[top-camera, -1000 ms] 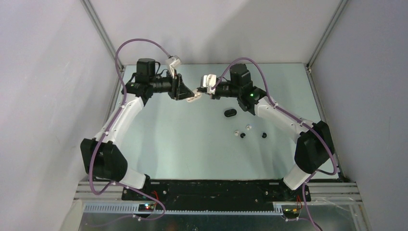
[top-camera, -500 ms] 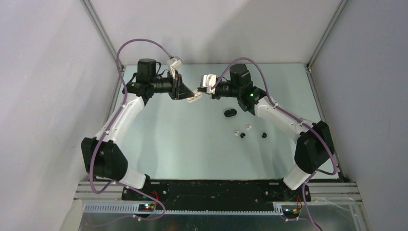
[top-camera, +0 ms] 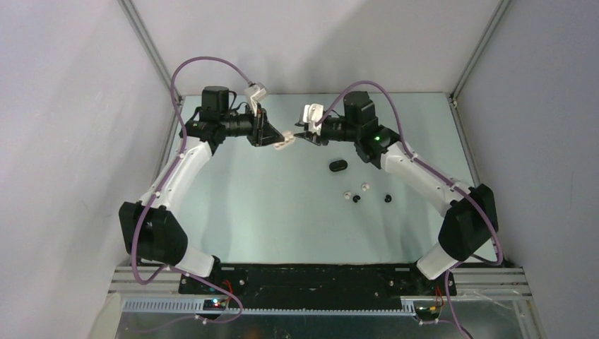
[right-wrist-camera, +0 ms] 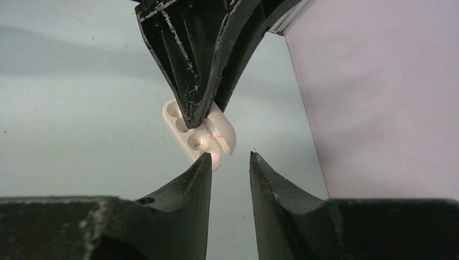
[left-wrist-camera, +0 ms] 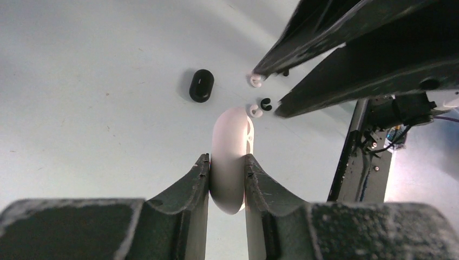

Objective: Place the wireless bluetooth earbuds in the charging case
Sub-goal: Adjust the earbud at the center of the board.

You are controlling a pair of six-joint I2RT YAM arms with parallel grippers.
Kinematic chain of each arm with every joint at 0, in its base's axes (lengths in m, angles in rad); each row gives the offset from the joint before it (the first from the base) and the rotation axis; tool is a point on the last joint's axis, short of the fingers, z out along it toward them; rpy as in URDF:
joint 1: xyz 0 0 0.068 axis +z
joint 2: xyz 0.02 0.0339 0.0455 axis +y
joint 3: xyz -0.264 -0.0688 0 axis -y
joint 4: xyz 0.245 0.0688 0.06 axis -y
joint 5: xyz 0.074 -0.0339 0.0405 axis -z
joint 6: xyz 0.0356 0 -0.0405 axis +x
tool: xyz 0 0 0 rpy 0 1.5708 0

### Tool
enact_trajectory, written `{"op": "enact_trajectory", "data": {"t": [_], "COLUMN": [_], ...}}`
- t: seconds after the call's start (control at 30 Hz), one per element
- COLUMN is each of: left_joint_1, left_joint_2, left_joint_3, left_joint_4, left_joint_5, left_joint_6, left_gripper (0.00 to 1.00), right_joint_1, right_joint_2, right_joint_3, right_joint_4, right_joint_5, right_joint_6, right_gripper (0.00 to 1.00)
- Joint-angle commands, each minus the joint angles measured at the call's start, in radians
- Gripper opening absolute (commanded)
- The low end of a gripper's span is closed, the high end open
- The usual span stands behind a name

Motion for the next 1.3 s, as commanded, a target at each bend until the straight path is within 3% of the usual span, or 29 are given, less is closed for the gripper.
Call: {"op": "enact_trajectory", "data": {"t": [0.0,0.2,0.3,0.47,0.6,0.87,1.27], "left_joint_1": [0.003,0.003,0.001,-0.001,-0.004,-0.004,-0.003], "left_joint_2": [-0.038,-0.032,-0.032,-0.046,-0.054,-0.085,-0.11], "left_joint_3": [-0.005,-0.015,-0.019,-0.037,-0.045,-0.067,-0.092], "left_joint_4": [0.011,0.011,0.011,0.011,0.011,0.003,-0.033], "left_joint_5": [-0.031,-0.053,-0.061,-0.075,-0.075,-0.089,-0.107], "left_joint_6": [0.038,0.045,0.047,0.064,0.057,0.064,0.095], "left_gripper": [0.0,0.0,0.0,0.0,0.0,0.0,0.0], "right_joint_1": [-0.044,-0.144,-0.233,-0.355,-0.422,-0.406,-0.269], "right_joint_2": [-0.095,-0.141,-0.127,-0.126,-0.07,0.115,0.305], "right_joint_3": [0.079,0.079,0.073,-0.025,-0.045,0.001,0.139], "right_joint_4": [-0.129,-0.303,-0.503,-0.764,-0.877,-0.943,-0.937], "right_joint_5": [-0.049,-0.036,-0.033,-0.064,-0.024,0.123,0.13], "right_joint_6": [0.062,0.152,0.161,-0.04,-0.196,-0.384,-0.484], "right_gripper": [0.38,0.43,0.42,0.38,0.31,0.33,0.34]}}
